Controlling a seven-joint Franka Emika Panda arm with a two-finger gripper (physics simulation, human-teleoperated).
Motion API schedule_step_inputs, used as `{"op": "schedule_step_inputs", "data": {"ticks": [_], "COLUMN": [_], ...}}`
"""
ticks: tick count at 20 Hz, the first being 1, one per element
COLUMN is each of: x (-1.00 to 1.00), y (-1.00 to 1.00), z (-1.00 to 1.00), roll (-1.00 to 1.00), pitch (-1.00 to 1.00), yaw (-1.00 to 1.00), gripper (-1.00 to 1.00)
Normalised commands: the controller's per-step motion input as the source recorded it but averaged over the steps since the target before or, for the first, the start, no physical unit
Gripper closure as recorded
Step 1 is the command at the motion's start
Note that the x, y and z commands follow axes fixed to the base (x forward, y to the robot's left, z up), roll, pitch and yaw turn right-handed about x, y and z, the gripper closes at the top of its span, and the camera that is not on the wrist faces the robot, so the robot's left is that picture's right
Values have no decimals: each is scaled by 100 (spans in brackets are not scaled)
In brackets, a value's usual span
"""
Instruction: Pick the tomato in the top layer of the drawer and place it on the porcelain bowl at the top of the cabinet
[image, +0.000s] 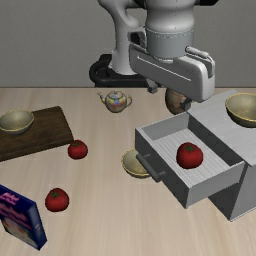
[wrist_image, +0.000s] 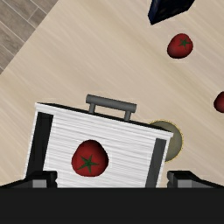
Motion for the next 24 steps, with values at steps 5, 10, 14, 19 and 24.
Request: {"op": "schedule_step_inputs", "data": {"ticks": [5, 10, 14, 19, 24], "x": [20, 0, 0, 0, 0], "y": [60, 0, 0, 20, 0], "z": [-20, -100, -100, -60, 0], "roll": [0, 0, 0, 0, 0], "pitch": [0, 0, 0, 0, 0], "yaw": [0, 0, 0, 0, 0], "gripper": [-100, -100, -100, 100, 100]}}
